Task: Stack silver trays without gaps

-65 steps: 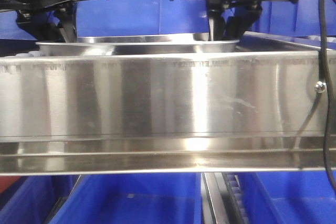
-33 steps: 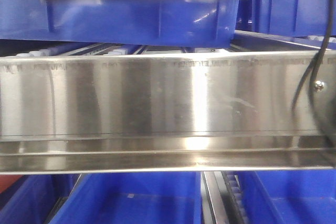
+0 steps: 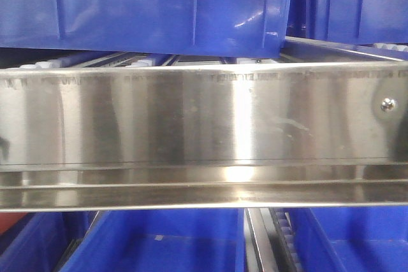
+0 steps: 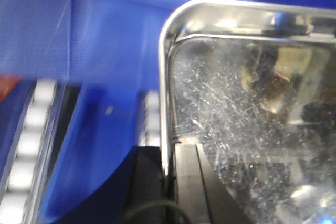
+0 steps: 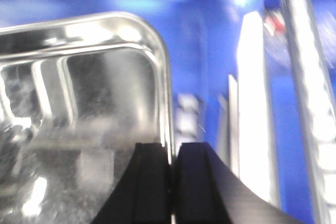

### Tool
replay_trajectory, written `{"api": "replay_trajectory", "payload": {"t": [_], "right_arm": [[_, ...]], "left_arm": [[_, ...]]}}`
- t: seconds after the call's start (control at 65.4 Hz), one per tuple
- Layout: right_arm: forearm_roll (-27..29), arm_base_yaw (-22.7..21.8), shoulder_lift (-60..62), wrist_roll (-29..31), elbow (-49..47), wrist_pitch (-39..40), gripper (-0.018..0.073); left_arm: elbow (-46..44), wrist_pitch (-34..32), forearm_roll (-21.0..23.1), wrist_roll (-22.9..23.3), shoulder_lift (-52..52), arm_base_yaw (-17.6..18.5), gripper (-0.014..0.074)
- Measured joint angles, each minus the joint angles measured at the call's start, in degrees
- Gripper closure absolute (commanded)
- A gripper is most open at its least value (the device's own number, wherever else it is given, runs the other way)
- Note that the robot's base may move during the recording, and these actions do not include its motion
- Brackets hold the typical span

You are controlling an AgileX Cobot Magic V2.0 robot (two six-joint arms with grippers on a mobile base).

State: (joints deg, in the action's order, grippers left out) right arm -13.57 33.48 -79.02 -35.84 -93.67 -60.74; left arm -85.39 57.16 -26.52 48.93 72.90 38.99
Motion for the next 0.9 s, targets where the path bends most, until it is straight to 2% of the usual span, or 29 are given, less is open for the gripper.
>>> {"api": "replay_trajectory", "payload": {"t": [0.367, 0.581, 0.902], "right_arm": [[-3.1, 0.0, 2.9, -0.1, -0.7, 0.5, 0.0573], [-6.5, 0.0, 3.0, -0.1, -1.6, -1.1, 0.0573], [-7.8, 0.0, 3.0, -0.1, -1.7, -1.6, 0.0573]], "left_arm": [[-10.9, 1.1, 0.5, -5.1, 3.2, 0.6, 0.0612], [-11.4, 1.2, 0.4, -5.3, 4.9, 2.7, 0.0612], [-13.9, 2.6, -0.2, -5.3, 7.5, 2.9, 0.0612]]}}
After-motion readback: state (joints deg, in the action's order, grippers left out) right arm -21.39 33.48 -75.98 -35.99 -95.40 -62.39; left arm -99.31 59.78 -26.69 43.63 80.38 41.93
